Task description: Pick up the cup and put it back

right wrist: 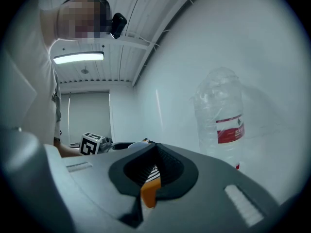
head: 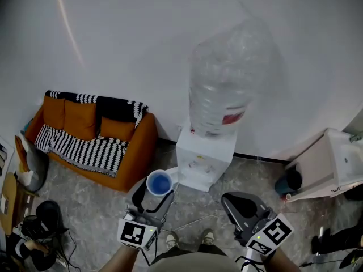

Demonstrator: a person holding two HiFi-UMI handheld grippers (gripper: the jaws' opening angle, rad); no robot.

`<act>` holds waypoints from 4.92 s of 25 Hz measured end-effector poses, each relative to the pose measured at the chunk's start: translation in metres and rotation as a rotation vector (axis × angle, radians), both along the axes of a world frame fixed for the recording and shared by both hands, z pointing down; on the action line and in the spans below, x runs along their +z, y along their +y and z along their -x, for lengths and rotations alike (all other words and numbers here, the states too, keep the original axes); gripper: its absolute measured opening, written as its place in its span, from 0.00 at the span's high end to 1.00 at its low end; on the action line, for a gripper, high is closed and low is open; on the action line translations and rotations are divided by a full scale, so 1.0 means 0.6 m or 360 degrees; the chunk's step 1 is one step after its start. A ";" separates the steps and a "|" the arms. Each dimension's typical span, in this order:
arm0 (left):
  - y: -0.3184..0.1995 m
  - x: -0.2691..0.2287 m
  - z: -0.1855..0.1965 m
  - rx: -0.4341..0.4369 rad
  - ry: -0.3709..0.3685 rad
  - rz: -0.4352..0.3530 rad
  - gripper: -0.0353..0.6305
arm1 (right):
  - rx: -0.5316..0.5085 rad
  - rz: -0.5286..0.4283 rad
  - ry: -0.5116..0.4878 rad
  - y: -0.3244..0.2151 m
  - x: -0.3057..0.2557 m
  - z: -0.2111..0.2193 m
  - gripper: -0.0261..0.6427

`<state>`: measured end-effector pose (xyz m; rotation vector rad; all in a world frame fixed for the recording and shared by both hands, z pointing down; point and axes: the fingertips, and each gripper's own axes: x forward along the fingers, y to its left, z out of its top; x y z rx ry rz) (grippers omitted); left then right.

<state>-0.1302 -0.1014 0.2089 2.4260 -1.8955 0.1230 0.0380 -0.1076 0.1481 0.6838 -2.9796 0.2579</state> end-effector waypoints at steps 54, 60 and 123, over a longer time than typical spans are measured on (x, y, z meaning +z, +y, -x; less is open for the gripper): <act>-0.461 0.294 -0.333 0.0616 -0.0117 0.0204 0.45 | 0.0535 0.0183 0.0023 -0.318 0.221 -0.209 0.96; -0.463 0.343 -0.330 0.0577 -0.0061 0.0294 0.45 | 0.0505 0.0244 0.0059 -0.307 0.251 -0.206 0.96; -0.049 -0.101 -0.149 0.0266 -0.0098 -0.0016 0.90 | 0.0239 -0.0316 0.0023 -0.048 -0.103 -0.114 0.96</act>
